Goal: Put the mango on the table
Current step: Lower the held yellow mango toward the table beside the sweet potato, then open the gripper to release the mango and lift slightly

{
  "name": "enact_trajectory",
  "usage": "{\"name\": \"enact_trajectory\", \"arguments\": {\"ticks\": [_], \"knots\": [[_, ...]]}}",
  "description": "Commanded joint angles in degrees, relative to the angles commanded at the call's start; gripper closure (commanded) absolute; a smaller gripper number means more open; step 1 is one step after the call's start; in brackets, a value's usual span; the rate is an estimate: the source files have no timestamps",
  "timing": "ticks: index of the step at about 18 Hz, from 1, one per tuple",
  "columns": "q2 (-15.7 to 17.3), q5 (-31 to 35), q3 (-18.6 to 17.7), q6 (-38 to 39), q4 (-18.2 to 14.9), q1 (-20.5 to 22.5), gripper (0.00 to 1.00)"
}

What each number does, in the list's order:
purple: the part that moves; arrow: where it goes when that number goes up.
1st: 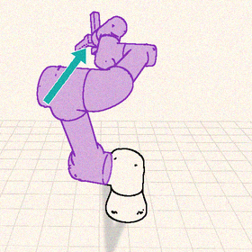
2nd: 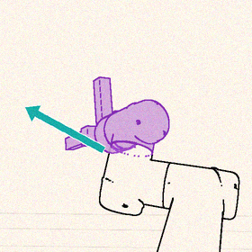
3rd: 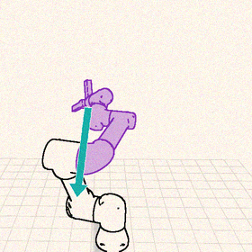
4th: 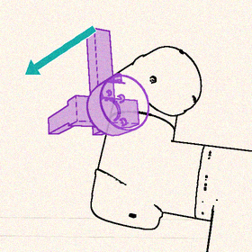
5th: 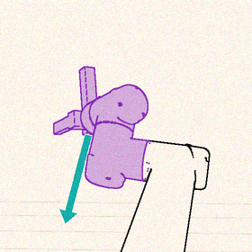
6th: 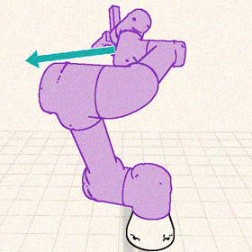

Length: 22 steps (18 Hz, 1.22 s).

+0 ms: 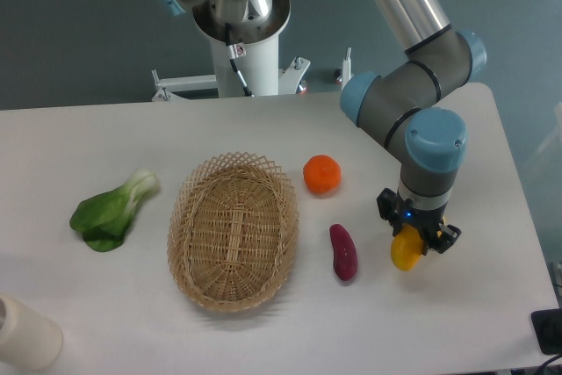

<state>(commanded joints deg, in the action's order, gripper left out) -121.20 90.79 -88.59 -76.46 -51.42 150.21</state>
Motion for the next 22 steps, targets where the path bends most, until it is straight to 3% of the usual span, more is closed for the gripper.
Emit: {"name": "enact_trajectory", "arguments": {"ticks": [3,4,5,6,18,19,22], "knots": [[0.09,-0.09,0.0,0.0,0.09,0.0,0.4],[0.09,-0.09,0.09,-0.26,0.09,0.0,0.27],[0.09,0.0,0.0,-0.35,0.0,0.0,0.08],[0.17,-0.09,0.0,-0.26,-0.43,0.0,0.0],[0.62,-1.31,2.11,0.44,-1.32,0.53,0.0],[0.62,-1.84,2.63,0.44,-2.54,0.79,0.0],[0.18,-2.11,7.81,-0.35,-11.22,1.23,0.0]]}}
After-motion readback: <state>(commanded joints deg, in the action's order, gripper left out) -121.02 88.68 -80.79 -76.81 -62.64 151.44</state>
